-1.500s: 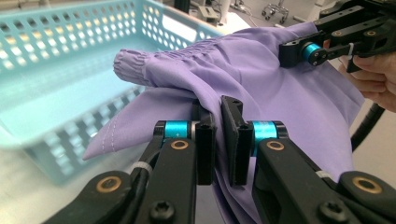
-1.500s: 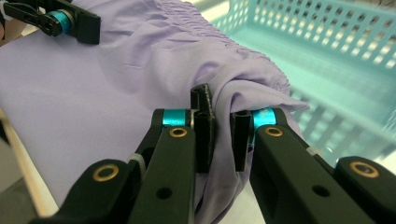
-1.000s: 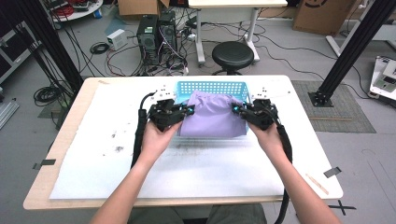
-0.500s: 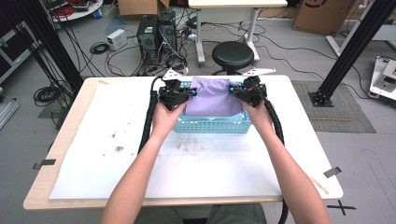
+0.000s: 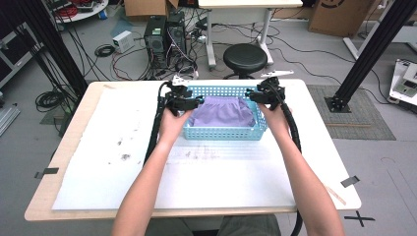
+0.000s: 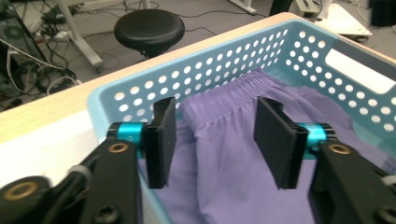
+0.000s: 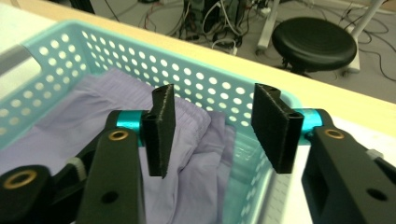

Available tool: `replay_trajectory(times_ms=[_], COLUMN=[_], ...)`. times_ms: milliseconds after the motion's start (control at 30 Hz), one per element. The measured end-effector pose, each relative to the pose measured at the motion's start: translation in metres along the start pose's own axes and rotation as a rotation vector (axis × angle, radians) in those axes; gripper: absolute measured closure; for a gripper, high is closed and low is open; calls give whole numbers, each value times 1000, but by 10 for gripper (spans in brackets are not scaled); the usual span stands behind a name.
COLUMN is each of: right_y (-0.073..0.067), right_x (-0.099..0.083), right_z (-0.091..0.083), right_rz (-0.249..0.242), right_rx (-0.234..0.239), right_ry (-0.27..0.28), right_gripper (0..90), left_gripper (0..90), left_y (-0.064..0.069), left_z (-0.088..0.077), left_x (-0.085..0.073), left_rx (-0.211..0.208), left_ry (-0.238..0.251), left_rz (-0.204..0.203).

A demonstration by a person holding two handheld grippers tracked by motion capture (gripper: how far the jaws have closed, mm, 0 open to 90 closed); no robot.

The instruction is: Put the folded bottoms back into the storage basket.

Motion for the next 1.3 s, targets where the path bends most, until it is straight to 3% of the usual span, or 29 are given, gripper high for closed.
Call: replay_trajectory(times_ms=[233, 300, 367, 600, 900, 1100, 1300], right_y=[-2, -4, -7, -15, -25, -28, -24], right_x=[-20, -26, -33, -67, -114, -144, -159], right_z=[-39, -49, -61, -89, -110, -108, -101], right_rz=[-33, -49, -65, -73, -70, -66, -65], right_rx=[11, 6, 13, 70, 142, 145, 133], right_ry=[59, 43, 80, 151, 193, 176, 146], right_gripper=[467, 438, 445, 374, 264, 215, 214], left_gripper=[426, 408, 404, 367, 341, 336, 336], left_y=[7, 10, 13, 21, 28, 25, 19], left_z=[-50, -65, -79, -114, -134, -137, -133], left_x=[-11, -17, -24, -55, -97, -124, -138], left_rx=[-31, -57, -66, -100, -83, -73, -64], left_ry=[76, 106, 123, 172, 187, 189, 148], left_rz=[77, 97, 115, 136, 163, 151, 146])
Point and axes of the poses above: each handheld gripper's, and its own axes: z roughly forward along the jaws, x roughly out of its top, y roughly to its right, the point moved 1 cm from there along z, roughly forward along the jaws, and after that the axes turned 1 degree about y, right-handed, at the moved point
